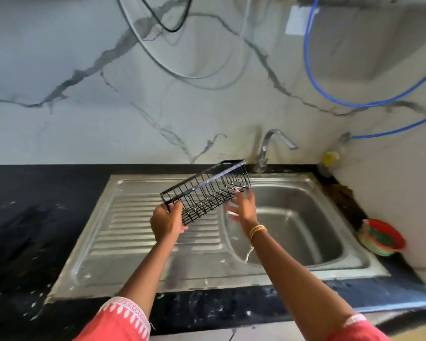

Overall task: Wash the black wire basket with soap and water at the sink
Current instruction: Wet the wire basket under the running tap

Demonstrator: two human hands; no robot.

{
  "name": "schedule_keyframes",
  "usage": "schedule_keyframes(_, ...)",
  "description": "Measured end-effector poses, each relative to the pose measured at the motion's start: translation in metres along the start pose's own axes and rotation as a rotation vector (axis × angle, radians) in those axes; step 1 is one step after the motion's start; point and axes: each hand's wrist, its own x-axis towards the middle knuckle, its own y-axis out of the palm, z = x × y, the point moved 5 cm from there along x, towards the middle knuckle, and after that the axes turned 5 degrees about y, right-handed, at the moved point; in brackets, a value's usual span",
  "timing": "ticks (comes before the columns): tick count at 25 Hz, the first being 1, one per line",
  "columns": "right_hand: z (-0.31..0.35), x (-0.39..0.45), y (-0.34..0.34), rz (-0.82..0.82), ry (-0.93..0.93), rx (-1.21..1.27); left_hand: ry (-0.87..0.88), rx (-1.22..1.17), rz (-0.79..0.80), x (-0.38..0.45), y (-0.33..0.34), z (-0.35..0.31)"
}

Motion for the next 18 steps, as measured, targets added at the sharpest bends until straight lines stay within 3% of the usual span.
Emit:
schedule_keyframes(7,0.029,0.022,-0.188,-0.148,0.179,0.231,-0.024,0.127,0.226,-0.066,0.177,-0.018)
schedule_keyframes(12,0.032,0.027,-0.239,-0.165,0.259,0.282,-0.053,0.187,0.301,-0.071,0.229,-0.002)
schedule_keyframes(18,0.029,0.030,-0.253,-0.136,0.421,0.385,-0.104,0.083,0.336,-0.056,0.256,0.001)
